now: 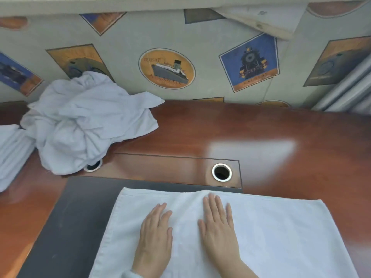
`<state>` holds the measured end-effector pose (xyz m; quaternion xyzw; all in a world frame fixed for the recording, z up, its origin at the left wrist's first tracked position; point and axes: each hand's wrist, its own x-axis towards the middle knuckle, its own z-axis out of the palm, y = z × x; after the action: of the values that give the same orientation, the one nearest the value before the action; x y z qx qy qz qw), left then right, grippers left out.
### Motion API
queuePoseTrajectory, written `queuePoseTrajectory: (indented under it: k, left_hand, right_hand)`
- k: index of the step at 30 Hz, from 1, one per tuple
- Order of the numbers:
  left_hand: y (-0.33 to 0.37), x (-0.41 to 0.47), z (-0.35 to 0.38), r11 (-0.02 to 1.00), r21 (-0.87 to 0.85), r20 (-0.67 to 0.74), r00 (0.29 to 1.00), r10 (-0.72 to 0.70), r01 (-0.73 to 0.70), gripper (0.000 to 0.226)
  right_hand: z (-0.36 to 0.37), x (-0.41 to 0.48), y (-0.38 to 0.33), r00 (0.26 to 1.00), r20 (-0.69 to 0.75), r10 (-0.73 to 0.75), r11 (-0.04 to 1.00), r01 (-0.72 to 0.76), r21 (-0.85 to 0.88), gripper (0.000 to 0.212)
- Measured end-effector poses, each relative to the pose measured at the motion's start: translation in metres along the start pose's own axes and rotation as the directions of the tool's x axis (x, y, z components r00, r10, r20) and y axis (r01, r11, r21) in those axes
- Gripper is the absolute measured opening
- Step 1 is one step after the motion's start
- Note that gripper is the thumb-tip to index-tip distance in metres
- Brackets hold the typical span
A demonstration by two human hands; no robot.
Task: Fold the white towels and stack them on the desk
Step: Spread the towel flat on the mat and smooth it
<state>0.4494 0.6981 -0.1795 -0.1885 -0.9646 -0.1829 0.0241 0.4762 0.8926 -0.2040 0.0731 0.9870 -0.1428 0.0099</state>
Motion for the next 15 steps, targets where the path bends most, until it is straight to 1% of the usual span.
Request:
queuePoseTrajectory:
  k: [2,3,4,5,7,9,11,13,15]
  left_hand:
    - [-0.024,0.003,-0.009,0.978,0.029,-0.052,0.977,-0.205,0.206,0.027]
    - [-0.034,0.007,-0.013,0.938,0.037,-0.034,0.938,-0.344,0.346,0.033]
    - [-0.041,0.013,-0.018,0.882,0.031,0.020,0.882,-0.471,0.470,0.045]
    - [-0.046,0.018,-0.026,0.826,0.033,0.057,0.824,-0.564,0.563,0.054]
    - [-0.054,0.029,-0.036,0.741,0.012,0.110,0.736,-0.668,0.671,0.065]
    - [-0.060,0.039,-0.043,0.696,-0.024,0.101,0.694,-0.712,0.718,0.068]
    - [-0.067,0.048,-0.047,0.684,-0.048,0.084,0.685,-0.724,0.728,0.065]
    - [-0.074,0.052,-0.049,0.699,-0.093,0.073,0.705,-0.706,0.709,0.056]
    - [-0.081,0.053,-0.051,0.725,-0.170,0.049,0.741,-0.670,0.667,0.044]
  right_hand:
    - [0.008,0.000,-0.001,1.000,-0.003,0.011,1.000,-0.011,-0.017,0.062]
    - [0.008,0.000,-0.001,1.000,-0.008,0.001,1.000,-0.002,-0.023,0.064]
    - [0.009,0.001,-0.001,1.000,-0.016,-0.010,1.000,0.009,-0.025,0.065]
    - [0.009,0.001,-0.002,1.000,-0.019,-0.012,1.000,0.012,-0.019,0.065]
    - [0.010,0.002,-0.002,0.999,-0.041,0.007,1.000,-0.007,-0.010,0.066]
    - [0.013,0.002,-0.002,0.998,-0.064,0.014,1.000,-0.015,-0.015,0.067]
    - [0.015,0.001,-0.002,0.997,-0.081,0.001,1.000,-0.002,-0.021,0.068]
    - [0.017,0.001,-0.001,0.995,-0.099,-0.010,1.000,0.008,-0.024,0.066]
    - [0.019,0.001,-0.001,0.992,-0.126,-0.002,0.999,-0.002,-0.032,0.062]
